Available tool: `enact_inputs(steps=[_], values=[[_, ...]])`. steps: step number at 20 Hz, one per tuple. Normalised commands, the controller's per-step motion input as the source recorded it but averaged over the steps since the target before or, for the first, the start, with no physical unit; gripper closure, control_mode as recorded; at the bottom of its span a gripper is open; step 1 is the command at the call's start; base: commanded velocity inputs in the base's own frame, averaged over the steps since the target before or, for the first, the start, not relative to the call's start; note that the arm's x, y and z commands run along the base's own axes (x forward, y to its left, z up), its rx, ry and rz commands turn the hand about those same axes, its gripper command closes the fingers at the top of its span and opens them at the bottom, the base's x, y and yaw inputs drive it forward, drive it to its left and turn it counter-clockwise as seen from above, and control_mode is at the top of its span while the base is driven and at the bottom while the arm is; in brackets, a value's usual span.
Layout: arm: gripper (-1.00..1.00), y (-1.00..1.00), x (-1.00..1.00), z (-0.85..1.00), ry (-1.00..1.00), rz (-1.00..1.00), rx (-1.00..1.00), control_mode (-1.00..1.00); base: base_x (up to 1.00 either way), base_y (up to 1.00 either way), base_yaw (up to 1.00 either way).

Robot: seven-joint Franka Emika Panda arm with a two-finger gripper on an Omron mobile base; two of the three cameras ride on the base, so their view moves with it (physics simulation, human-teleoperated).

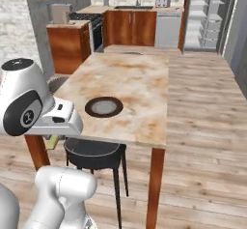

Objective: Retrieve the butter from the fridge and place it on a plate on the dining table. Then retrieve the butter knife by the fridge and place it near the plate.

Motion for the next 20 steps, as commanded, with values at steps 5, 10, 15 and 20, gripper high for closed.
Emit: enact_inputs(steps=[5, 10, 15, 20], values=[[1.0, 0.0, 0.0, 0.0, 0.0, 0.0, 0.0, 1.0, 0.21, 0.92, -0.43], [1.0, 0.0, 0.0, 0.0, 0.0, 0.0, 0.0, 1.0, 0.58, 0.12, -0.04], [1.0, 0.0, 0.0, 0.0, 0.0, 0.0, 0.0, 1.0, 0.41, 0.0, 0.0], [1.0, 0.0, 0.1, 0.0, 0.0, 0.0, 0.0, -1.0, 0.21, 0.0, 0.0]])
